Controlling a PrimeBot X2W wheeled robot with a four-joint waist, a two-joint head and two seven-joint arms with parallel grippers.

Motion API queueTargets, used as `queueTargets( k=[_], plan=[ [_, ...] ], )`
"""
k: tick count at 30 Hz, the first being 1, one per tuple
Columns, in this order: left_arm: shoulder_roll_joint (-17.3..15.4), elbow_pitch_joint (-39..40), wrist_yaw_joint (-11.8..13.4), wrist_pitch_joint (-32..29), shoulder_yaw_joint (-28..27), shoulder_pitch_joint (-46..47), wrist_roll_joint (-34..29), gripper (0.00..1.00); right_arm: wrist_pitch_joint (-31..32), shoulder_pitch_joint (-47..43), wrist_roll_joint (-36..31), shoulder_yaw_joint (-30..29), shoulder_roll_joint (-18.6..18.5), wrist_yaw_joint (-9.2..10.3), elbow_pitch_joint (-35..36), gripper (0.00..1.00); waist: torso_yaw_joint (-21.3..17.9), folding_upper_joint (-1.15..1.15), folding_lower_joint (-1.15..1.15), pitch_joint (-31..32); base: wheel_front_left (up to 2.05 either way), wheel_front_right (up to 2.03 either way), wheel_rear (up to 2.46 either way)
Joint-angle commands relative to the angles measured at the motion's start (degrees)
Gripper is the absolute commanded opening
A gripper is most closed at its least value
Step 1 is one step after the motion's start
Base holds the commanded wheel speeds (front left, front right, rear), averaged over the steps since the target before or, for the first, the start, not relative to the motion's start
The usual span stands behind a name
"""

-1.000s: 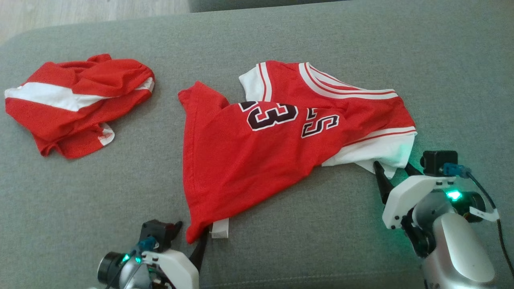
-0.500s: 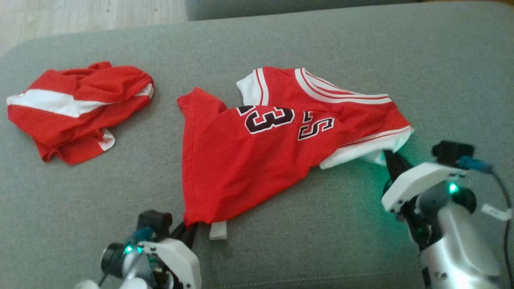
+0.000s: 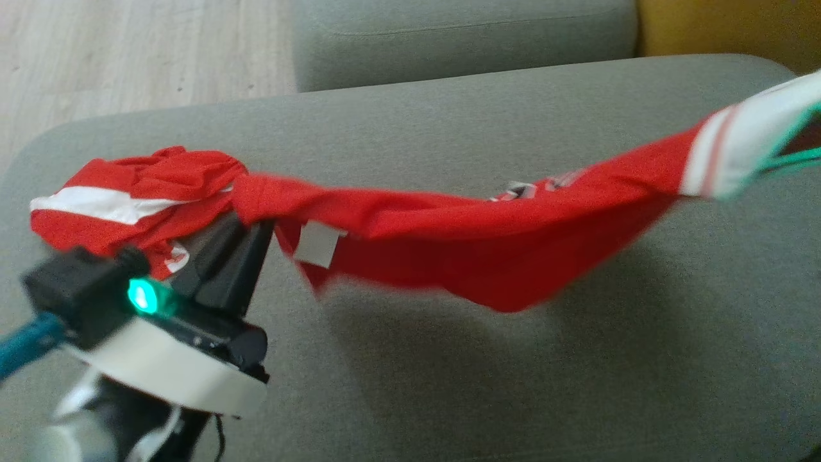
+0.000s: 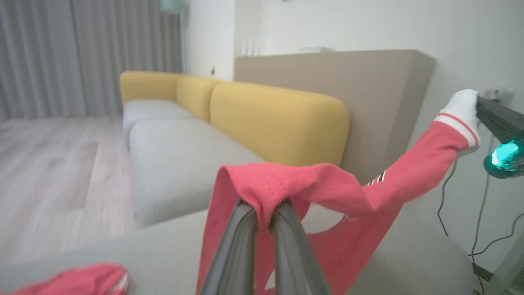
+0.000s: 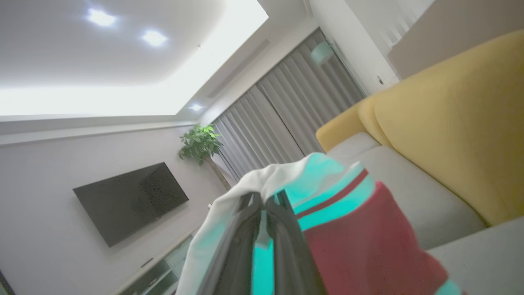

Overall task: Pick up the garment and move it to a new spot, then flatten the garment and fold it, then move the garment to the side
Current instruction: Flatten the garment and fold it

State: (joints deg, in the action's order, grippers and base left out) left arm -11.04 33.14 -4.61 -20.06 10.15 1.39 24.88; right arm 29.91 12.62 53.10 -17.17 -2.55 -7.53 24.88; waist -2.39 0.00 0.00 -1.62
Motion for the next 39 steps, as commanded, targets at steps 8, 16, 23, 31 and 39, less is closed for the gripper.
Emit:
queueTargets(
  k=[8, 16, 23, 31, 39],
  plan=[
    [-3.5, 10.2, 0.0, -11.4, -2.1, 15.3, 3.7, 0.0, 8.0, 11.3, 5.8, -7.0, -0.3, 0.04, 8.1, 0.0, -3.3, 0.0, 0.0, -1.2, 0.0, 0.0, 0.0],
    [-4.6, 2.3, -0.4, -20.7, 0.0, 33.7, 6.1, 0.0, 17.2, 27.7, -4.6, -9.4, -0.3, 0.04, -0.9, 0.0, -4.3, 0.0, 0.0, -13.5, 0.0, 0.0, 0.0],
    [-4.6, -20.4, -1.3, -18.3, 0.7, 58.1, 0.5, 0.0, 11.9, 50.8, -18.4, -6.5, -0.3, 0.04, -18.7, 0.0, -2.7, 0.0, 0.0, -25.9, 0.0, 0.0, 0.0],
    [1.1, -48.9, -0.2, 4.1, 0.7, 82.7, -6.8, 0.0, -8.9, 77.3, -26.8, -8.0, -0.3, 0.04, -44.7, 0.0, -2.3, 0.0, 0.0, -34.2, 0.0, 0.0, 0.0],
    [0.9, -65.4, -1.9, 20.8, 4.9, 80.3, -9.6, 0.0, -17.5, 68.9, -23.5, -1.5, -0.3, 0.04, -51.7, 0.0, -4.2, 0.0, 0.0, -34.1, 0.0, 0.0, 0.0]
  ],
)
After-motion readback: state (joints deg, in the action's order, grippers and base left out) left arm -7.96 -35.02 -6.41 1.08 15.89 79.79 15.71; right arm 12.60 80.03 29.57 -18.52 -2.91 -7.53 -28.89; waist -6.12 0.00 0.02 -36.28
